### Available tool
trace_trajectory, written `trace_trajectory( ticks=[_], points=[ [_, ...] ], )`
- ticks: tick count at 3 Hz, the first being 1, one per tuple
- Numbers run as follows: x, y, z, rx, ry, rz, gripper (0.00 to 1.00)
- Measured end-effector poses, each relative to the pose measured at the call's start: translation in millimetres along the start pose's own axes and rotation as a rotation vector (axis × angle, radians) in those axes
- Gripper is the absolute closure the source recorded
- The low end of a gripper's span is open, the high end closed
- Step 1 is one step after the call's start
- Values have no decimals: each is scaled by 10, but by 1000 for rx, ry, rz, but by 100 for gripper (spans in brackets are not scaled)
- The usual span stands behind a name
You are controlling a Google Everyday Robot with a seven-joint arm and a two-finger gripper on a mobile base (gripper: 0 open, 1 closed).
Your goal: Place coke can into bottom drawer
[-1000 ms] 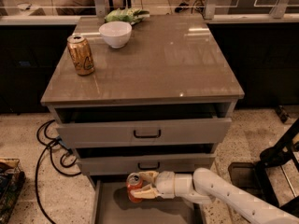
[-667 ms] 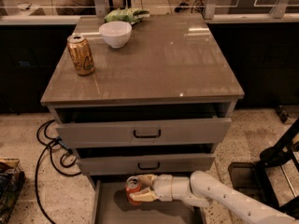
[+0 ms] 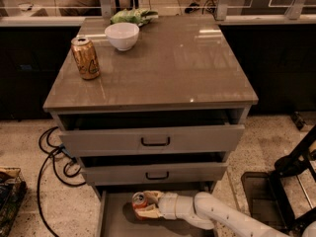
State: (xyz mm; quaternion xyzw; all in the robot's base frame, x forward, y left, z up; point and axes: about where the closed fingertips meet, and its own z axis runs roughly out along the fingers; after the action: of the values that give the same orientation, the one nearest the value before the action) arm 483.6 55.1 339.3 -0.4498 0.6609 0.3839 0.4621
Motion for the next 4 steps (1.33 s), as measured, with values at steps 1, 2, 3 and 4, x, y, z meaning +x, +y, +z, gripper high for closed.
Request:
trace_trajectory(
  ticks=[1,2,3,4],
  points=[
    [152,-31,144,-17,-9,-16,100],
    [501,-209,218,-14,-7,-79,100],
    [769,-347,193,-10,15,-123,100],
    [967,-436,194,-10,25,-142,100]
  ],
)
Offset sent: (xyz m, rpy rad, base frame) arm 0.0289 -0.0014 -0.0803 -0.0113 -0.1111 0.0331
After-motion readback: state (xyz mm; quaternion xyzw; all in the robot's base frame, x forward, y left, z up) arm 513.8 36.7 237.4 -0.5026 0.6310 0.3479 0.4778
